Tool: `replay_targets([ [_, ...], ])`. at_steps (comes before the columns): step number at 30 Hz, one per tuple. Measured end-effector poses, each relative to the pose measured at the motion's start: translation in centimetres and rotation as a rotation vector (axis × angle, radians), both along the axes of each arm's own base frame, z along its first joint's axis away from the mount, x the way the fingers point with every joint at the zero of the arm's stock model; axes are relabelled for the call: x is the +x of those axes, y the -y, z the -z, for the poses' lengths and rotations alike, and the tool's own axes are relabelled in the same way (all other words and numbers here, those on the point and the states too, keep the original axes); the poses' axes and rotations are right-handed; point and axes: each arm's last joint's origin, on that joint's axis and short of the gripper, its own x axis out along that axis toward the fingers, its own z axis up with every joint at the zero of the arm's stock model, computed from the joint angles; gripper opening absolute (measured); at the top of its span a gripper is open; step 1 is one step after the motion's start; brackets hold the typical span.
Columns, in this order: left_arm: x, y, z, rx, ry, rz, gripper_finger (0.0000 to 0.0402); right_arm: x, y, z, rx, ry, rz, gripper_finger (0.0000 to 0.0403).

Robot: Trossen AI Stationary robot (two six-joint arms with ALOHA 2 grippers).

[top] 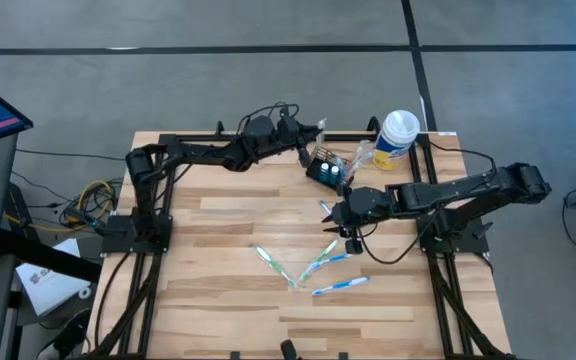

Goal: Pick & Place toothbrushing station
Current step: Put the green toothbrush into the mesh organizer

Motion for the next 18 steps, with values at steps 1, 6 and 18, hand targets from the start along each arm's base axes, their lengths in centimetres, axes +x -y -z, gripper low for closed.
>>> replay_targets([
  [1,0.2,0.0,0.5,-0.011,-0.004,0.014,0.0006,0.0,0.1,0.0,0.0,0.003,0.003,0.0102],
  [6,0.6,-0.3,2.2,-0.029,-0.02,0.019,0.0006,0.1,0.4,0.0,0.001,0.006,0.015,0.0102],
  [18,1.0,-0.7,4.3,-0.051,-0.063,0.015,0.0006,0.1,0.4,0.0,0.001,0.004,0.016,0.0102],
])
